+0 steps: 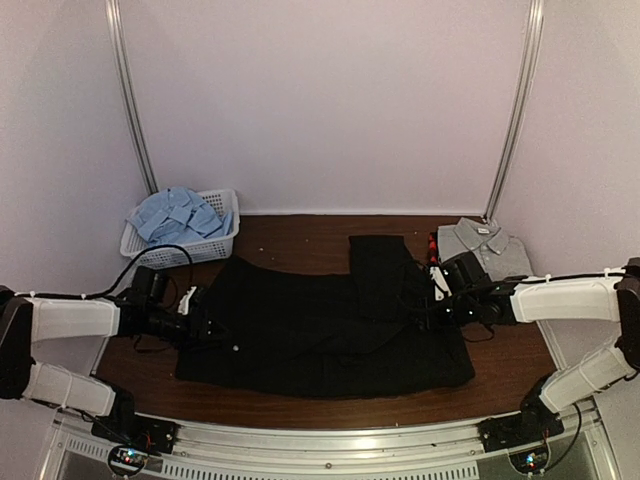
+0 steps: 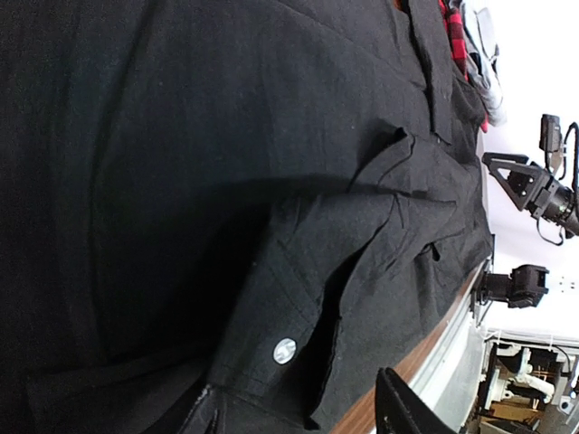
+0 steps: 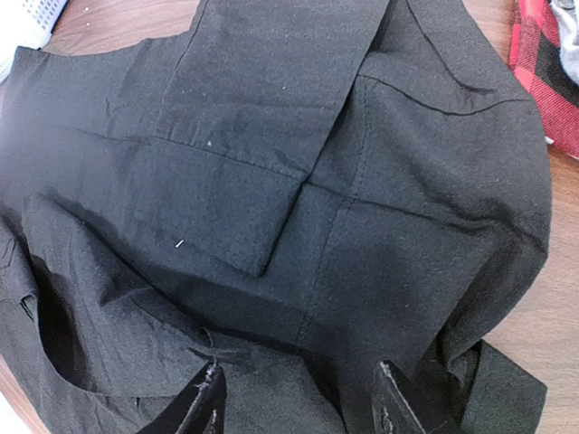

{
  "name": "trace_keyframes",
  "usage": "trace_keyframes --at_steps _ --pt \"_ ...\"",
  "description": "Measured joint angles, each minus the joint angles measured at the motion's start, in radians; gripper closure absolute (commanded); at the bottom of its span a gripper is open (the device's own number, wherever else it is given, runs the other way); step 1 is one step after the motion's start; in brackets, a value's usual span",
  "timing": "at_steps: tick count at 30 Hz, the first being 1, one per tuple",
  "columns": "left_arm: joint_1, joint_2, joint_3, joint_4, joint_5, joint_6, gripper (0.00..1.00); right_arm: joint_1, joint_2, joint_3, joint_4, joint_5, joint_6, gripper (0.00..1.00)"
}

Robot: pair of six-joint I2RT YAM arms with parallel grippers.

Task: Fold and stack the long sleeve shirts
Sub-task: Adjust the sleeve of the 1/3-folded shirt.

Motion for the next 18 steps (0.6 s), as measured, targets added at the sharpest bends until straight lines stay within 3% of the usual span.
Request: trace_keyframes --at_steps 7,18 --pt "-0.023 0.045 -0.04 0.134 -0.048 -0.033 0.51 0.01 0.007 0.003 0.004 -0.002 0.004 0.44" --pt "-0.043 0.103 -0.062 0.26 -0.107 -0.038 0.81 0.024 0.009 0.007 0.006 -0.003 0.007 0.44"
